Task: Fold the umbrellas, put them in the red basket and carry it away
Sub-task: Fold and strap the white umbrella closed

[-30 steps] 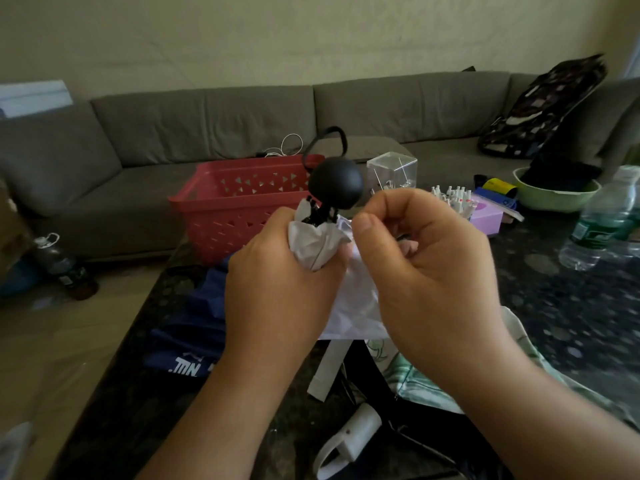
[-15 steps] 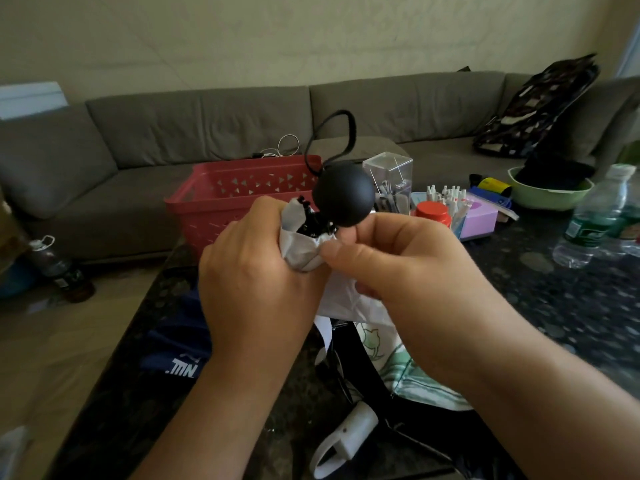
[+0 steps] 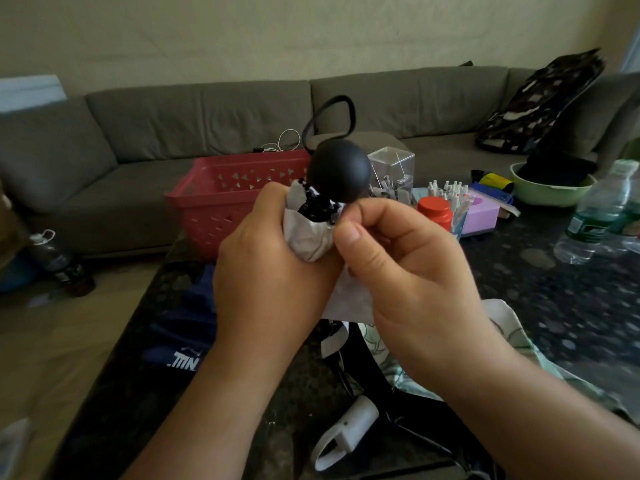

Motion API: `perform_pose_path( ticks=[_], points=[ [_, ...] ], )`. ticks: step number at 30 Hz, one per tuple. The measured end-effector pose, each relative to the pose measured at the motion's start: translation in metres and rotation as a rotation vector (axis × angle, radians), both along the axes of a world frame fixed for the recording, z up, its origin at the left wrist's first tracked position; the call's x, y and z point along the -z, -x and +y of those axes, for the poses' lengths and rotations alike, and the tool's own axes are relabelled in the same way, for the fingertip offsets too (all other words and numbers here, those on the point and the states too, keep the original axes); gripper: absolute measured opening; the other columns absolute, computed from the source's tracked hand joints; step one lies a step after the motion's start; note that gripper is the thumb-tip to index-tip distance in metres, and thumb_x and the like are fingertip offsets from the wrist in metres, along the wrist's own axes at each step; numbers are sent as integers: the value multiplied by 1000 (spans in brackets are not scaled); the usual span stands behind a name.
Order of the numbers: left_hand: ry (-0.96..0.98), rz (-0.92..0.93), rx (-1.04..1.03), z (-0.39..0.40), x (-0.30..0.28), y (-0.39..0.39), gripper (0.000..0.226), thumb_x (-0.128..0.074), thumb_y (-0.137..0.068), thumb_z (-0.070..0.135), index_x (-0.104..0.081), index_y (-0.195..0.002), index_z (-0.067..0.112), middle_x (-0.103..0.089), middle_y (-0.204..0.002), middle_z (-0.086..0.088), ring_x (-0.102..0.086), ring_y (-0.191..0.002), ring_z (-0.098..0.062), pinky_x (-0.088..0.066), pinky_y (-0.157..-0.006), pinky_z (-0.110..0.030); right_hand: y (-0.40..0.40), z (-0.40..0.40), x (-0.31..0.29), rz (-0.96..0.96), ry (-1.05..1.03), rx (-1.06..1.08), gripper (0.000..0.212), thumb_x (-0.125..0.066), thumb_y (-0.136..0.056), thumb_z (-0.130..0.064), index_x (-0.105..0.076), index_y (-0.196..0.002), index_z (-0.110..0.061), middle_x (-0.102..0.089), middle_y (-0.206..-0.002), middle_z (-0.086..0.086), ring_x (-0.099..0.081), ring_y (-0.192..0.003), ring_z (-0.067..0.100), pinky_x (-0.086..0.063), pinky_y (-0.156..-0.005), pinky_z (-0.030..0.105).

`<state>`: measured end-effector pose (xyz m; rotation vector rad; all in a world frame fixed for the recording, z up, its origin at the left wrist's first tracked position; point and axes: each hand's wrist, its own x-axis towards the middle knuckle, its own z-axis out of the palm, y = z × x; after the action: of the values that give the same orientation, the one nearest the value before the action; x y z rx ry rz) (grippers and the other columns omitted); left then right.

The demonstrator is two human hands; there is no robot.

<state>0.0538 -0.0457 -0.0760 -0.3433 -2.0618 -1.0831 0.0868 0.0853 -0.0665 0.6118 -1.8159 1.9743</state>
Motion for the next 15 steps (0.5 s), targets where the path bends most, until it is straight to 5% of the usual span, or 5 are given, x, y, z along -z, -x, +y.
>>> perform_pose_path(
  ticks=[4, 9, 15],
  points=[
    [-42, -14, 48, 4, -3, -6, 37, -57, -81, 65, -50, -86, 29, -64, -82, 14, -62, -69, -5, -45, -51, -29, 5, 3, 9, 259, -161, 179, 16, -63, -100, -16, -63, -92, -30, -59, -85, 1, -58, -73, 21, -47, -70, 32],
    [-44, 27, 57, 6, -2, -10, 35, -60, -85, 61, -50, -84, 27, -59, -72, 7, -60, -65, -11, -46, -53, -36, 3, 6, 9, 477, -313, 368, 12, -63, -98, -12, -61, -96, -24, -58, -88, 0, -55, -84, 10, -41, -78, 19],
    [76, 171, -62, 1, 0, -6, 33, -65, -92, 52, -47, -86, 26, -52, -69, 9, -54, -61, -16, -50, -55, -47, -7, -3, -3, 22, 19, 44, 18, -65, -94, -28, -72, -84, -16, -65, -70, -11, -59, -68, 1, -48, -67, 16]
  ],
)
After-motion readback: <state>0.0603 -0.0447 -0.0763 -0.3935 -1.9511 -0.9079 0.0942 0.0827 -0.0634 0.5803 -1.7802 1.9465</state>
